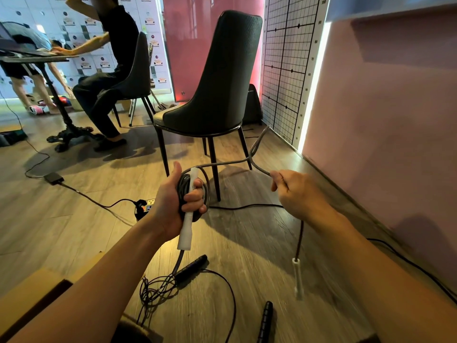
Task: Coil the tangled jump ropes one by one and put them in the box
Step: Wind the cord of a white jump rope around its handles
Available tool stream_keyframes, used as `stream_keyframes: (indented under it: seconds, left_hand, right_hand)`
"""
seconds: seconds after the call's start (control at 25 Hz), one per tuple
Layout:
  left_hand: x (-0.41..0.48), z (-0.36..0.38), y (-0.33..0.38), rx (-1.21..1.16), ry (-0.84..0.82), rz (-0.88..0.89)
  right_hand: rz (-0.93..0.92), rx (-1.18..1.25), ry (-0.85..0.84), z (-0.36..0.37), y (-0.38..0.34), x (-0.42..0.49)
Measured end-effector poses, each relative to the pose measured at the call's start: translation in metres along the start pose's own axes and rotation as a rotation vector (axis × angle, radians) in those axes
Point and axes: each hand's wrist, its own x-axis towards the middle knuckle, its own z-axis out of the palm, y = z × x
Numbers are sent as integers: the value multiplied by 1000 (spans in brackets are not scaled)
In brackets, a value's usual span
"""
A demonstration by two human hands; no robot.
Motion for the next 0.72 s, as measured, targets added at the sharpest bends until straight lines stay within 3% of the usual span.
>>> stream_keyframes:
  seconds: [0.28, 0.56, 0.72]
  left_hand:
    - [10, -13, 1, -88, 188, 17]
    - [12, -13, 0, -72, 349, 26]
    - [13, -14, 3, -106, 416, 68]
  right_hand:
    - [-117, 79, 89, -3, 5, 2]
    - [19, 15, 343, 2, 17, 10]
    - [109, -15, 361, -2, 22, 12]
